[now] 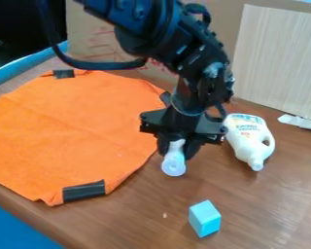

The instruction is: Remove the object from the edge of the cloth to the table

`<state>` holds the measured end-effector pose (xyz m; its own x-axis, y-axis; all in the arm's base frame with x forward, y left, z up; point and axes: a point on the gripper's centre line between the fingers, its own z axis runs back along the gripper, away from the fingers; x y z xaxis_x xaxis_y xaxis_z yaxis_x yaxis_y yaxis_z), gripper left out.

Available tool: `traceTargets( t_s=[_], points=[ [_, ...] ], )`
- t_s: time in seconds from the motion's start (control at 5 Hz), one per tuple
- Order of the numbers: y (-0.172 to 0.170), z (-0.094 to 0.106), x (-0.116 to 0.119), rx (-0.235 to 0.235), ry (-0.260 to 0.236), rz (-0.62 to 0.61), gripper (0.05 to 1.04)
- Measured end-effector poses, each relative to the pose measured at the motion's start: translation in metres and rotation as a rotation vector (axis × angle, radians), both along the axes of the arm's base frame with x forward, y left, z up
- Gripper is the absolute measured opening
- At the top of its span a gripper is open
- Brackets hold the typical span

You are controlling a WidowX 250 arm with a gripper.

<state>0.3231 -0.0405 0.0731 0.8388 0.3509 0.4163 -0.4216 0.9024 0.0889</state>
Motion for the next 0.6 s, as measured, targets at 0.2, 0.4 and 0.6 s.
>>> traceTargets(
  t_s=[0.2,0.4,0.6],
  points=[
    [0.002,0.009,0.0,-0.031,-0.019,0.013,0.771],
    [0.01,0.033,-0.001,-0.105,-0.052,0.012,0.991],
    [0.033,0.078,-0.003,-0.19,-0.096,0.016,1.001]
  ],
)
